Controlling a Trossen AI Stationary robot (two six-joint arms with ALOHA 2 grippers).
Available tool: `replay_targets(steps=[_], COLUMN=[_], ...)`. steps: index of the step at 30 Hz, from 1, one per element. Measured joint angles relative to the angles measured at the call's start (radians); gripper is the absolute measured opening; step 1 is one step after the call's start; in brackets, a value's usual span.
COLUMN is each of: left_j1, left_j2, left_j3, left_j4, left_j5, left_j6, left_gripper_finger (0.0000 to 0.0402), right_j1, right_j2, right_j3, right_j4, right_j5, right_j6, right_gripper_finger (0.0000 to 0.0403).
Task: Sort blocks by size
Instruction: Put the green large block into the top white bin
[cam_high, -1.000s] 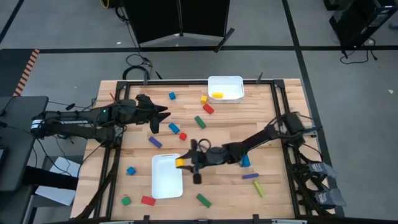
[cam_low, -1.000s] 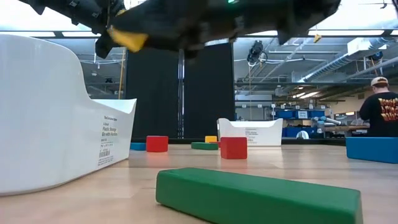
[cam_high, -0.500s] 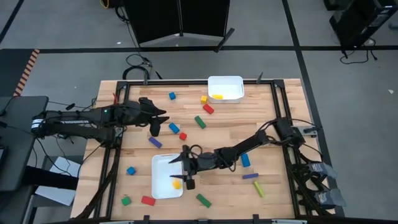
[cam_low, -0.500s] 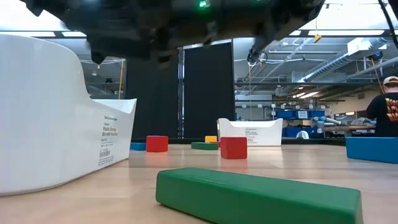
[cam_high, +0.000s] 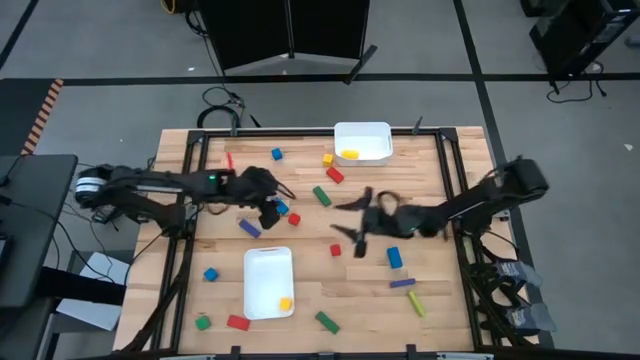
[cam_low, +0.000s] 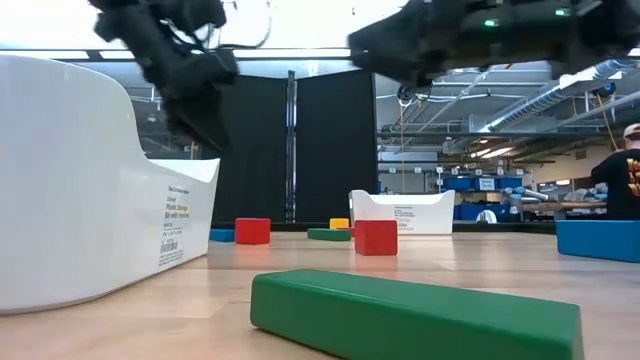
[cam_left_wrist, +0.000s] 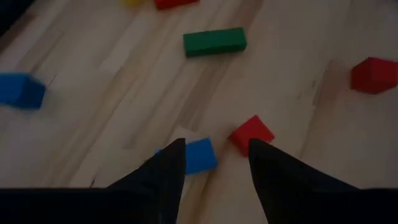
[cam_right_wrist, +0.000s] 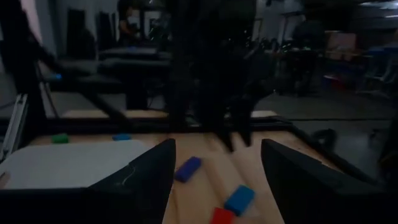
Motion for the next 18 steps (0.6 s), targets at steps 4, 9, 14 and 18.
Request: replay_targets(steps=[4,9,14,18], left_j1=[0.001,0.027,0.06,0.069], left_j2=[0.153,0.339,0.514,0.613], left_j3=[0.124,0.325,0.542,0.667], left_j4=[-0.008,-0.025,-0.222,-0.305], left_j5=[0.014,0.021,0.021,0.019], left_j6=[0.083,0.099,0.214,0.339], left_gripper_finger=[0.0182,0.0182,0.0182,0.0182], right_j1=[-0.014,-0.017,-0.011,0.007], right_j2=[-0.144,-0.255,-0.338,-0.395], right_j3=[-0.093,-0.143,-0.164,-0.166], right_j4=[-0.002,-0.002,-0.027,-0.124], right_j5=[0.004,0.015,0.019,0.02], right_j6=[-0.007,-0.061,-0.088,-0.125], right_gripper_finger=[0.0249,0.0248,0.0247,0.0248])
